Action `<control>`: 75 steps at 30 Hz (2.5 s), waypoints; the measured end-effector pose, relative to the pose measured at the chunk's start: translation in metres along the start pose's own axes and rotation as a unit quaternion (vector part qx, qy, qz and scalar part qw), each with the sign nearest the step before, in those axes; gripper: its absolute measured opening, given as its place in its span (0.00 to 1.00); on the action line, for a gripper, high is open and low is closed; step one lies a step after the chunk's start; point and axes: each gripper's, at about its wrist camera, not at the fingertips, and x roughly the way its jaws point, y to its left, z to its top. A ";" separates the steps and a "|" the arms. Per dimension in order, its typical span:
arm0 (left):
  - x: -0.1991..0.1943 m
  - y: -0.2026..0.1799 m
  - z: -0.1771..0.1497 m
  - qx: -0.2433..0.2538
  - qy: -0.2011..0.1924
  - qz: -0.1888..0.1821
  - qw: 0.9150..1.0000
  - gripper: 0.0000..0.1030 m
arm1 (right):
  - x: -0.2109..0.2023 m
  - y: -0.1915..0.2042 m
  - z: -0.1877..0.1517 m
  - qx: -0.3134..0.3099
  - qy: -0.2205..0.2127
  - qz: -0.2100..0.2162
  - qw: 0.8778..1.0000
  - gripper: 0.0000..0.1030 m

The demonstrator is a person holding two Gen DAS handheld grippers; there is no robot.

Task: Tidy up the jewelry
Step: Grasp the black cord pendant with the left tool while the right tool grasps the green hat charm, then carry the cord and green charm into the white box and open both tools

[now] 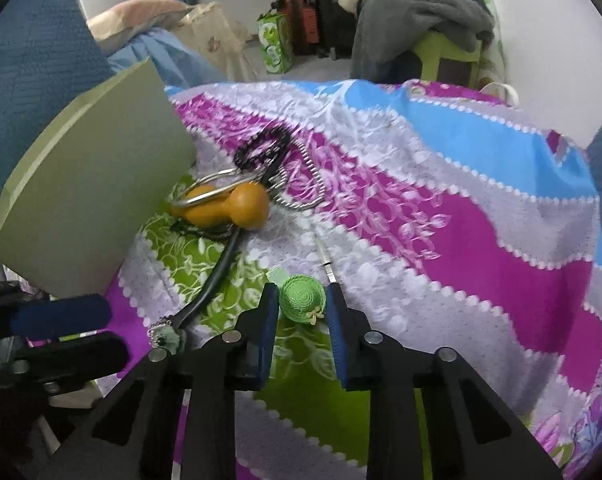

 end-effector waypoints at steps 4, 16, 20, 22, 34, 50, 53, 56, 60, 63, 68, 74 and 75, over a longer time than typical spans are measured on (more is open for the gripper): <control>0.016 -0.004 0.006 -0.001 0.006 0.007 1.000 0.27 | -0.006 -0.015 -0.004 0.026 -0.006 -0.006 1.000 0.21; 0.063 -0.008 0.028 0.010 0.009 0.070 0.997 0.17 | -0.017 -0.042 -0.010 0.079 -0.022 -0.010 0.997 0.21; 0.069 -0.009 0.032 0.024 0.000 0.084 0.996 0.15 | -0.018 -0.043 -0.009 0.079 -0.022 -0.009 0.997 0.21; 0.071 -0.010 0.035 0.028 -0.002 0.088 0.996 0.15 | -0.018 -0.042 -0.009 0.075 -0.022 -0.008 0.997 0.21; 0.053 -0.016 0.032 0.027 -0.005 0.067 0.997 0.07 | -0.029 -0.042 -0.012 0.094 -0.031 -0.002 0.995 0.21; 0.002 -0.031 0.030 0.016 -0.015 0.004 1.000 0.08 | -0.064 -0.028 -0.018 0.117 -0.015 -0.058 0.991 0.21; -0.010 -0.031 0.036 0.015 -0.017 -0.002 1.000 0.08 | -0.077 -0.023 -0.012 0.113 -0.019 -0.069 0.991 0.21; -0.029 -0.031 0.045 0.013 -0.022 -0.009 1.000 0.08 | -0.097 -0.019 -0.001 0.113 -0.031 -0.076 0.990 0.21; -0.054 -0.033 0.057 0.017 -0.034 -0.014 0.999 0.08 | -0.125 -0.014 0.020 0.113 -0.053 -0.085 0.989 0.21; -0.076 -0.035 0.068 0.024 -0.046 -0.012 0.999 0.08 | -0.145 -0.008 0.034 0.111 -0.066 -0.090 0.988 0.21; -0.110 -0.032 0.086 0.023 -0.065 -0.018 0.997 0.08 | -0.175 0.008 0.059 0.106 -0.089 -0.091 0.986 0.21; -0.155 -0.025 0.109 0.031 -0.095 -0.011 0.995 0.08 | -0.208 0.034 0.094 0.092 -0.125 -0.085 0.984 0.21; -0.165 -0.022 0.113 0.033 -0.101 -0.010 0.994 0.08 | -0.212 0.040 0.100 0.088 -0.130 -0.084 0.984 0.21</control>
